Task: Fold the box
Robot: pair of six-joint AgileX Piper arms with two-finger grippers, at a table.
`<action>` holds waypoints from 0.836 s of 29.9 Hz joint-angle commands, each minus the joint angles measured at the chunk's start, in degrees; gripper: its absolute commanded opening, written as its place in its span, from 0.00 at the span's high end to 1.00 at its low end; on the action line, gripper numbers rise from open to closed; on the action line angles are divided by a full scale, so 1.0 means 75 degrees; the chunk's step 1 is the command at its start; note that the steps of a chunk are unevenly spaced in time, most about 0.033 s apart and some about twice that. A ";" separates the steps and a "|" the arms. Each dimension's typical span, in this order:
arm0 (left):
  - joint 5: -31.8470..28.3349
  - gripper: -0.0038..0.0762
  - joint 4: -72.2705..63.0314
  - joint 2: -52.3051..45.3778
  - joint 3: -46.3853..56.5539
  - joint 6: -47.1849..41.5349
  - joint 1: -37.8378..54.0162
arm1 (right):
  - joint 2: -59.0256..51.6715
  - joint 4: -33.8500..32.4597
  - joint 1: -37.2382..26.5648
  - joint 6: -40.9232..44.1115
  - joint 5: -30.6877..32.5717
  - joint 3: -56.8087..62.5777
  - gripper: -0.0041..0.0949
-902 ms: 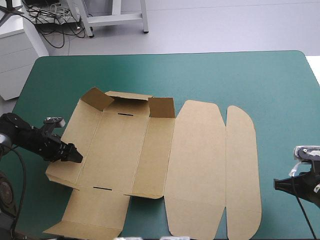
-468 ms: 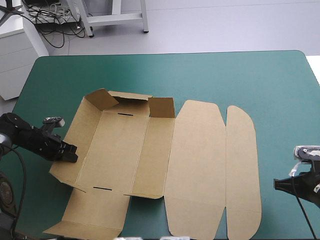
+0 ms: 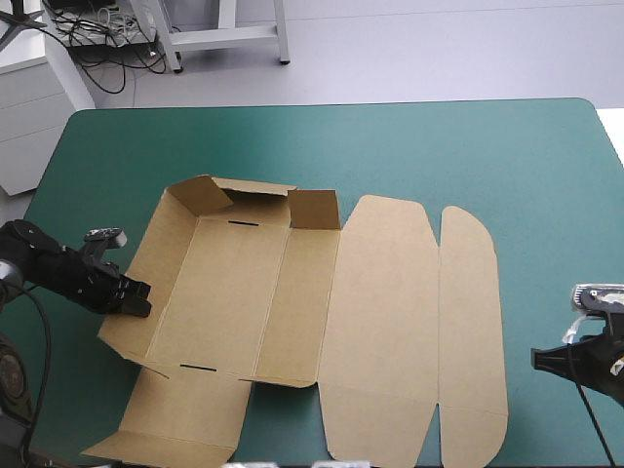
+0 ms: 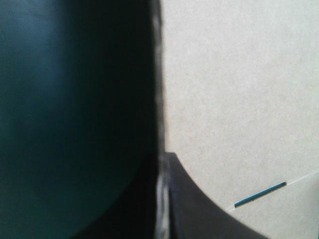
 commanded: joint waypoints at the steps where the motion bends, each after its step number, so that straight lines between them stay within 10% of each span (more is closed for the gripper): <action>1: 0.0063 0.96 0.0218 -0.0206 -0.0148 -0.0031 -0.0060 | 0.0048 -0.0045 -0.0063 0.0011 -0.0380 -0.0166 0.98; 11: -0.0446 0.96 0.2124 -0.0206 -0.1449 -0.0140 -0.1784 | 0.0048 -0.0045 -0.0063 0.0011 -0.0380 -0.0166 0.98; 25: -0.3447 0.96 0.7233 -0.0206 -0.3436 -0.1595 -0.6670 | 0.0048 -0.0045 -0.0063 0.0011 -0.0380 -0.0166 0.98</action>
